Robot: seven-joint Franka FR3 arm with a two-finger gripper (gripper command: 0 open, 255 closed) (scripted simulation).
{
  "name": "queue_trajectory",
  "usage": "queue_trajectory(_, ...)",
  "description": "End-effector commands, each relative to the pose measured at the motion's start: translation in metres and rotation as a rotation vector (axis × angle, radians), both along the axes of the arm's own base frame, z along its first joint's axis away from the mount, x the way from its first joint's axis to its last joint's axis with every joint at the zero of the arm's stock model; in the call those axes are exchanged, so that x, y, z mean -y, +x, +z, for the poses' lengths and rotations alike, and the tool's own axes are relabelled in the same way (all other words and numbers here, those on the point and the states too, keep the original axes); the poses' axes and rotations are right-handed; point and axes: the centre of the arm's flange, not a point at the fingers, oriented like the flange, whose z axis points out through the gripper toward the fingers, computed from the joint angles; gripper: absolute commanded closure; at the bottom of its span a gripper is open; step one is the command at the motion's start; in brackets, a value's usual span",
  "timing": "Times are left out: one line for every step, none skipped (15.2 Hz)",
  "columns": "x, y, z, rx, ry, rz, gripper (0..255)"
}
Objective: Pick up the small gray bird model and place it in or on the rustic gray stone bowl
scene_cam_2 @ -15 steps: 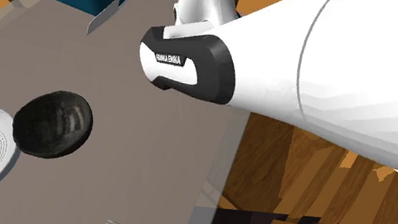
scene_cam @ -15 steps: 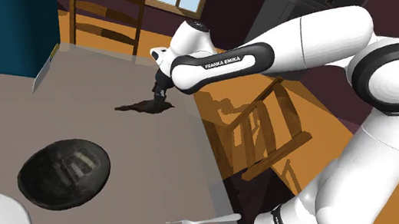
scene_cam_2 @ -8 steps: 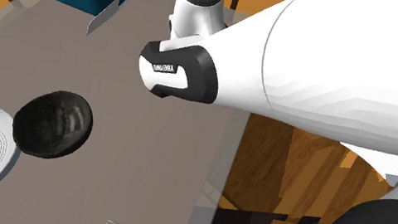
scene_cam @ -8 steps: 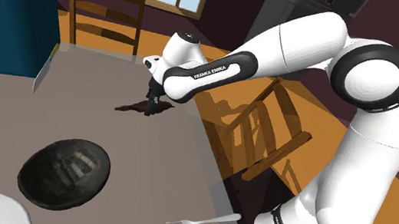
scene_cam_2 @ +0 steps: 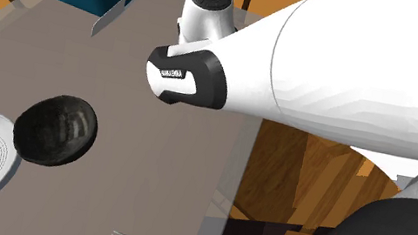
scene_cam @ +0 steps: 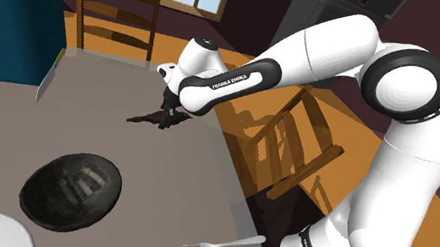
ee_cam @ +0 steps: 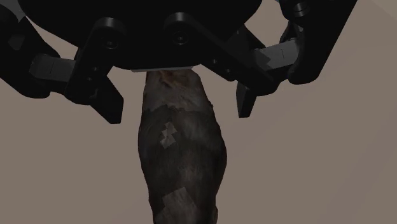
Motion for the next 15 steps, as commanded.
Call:
queue_trajectory(0.000, 0.000, 0.000, 0.000, 0.000, 0.000, 255)
queue_trajectory(0.000, 0.000, 0.000, 0.000, 0.000, 0.000, 255)
queue_trajectory(0.000, 0.000, 0.000, 0.000, 0.000, 0.000, 255)
queue_trajectory(0.000, 0.000, 0.000, 0.000, 0.000, 0.000, 255)
queue_trajectory(0.000, 0.000, 0.000, 0.000, 0.000, 0.000, 255)
queue_trajectory(0.000, 0.000, 0.000, 0.000, 0.000, 0.000, 255)
queue_trajectory(0.000, 0.000, 0.000, 0.000, 0.000, 0.000, 255)
queue_trajectory(0.000, 0.000, 0.000, 0.000, 0.000, 0.000, 255)
queue_trajectory(0.000, 0.000, 0.000, 0.000, 0.000, 0.000, 255)
queue_trajectory(0.000, 0.000, 0.000, 0.000, 0.000, 0.000, 255)
queue_trajectory(0.000, 0.000, 0.005, 0.000, 0.000, 0.000, 255)
queue_trajectory(0.000, 0.000, 0.011, 0.000, 0.000, 0.000, 255)
queue_trajectory(0.000, 0.000, 0.016, 0.000, 0.000, 0.000, 255)
queue_trajectory(0.000, 0.000, 0.021, 0.000, 0.000, 0.000, 255)
queue_trajectory(0.000, 0.000, 0.026, 0.000, 0.000, 0.000, 255)
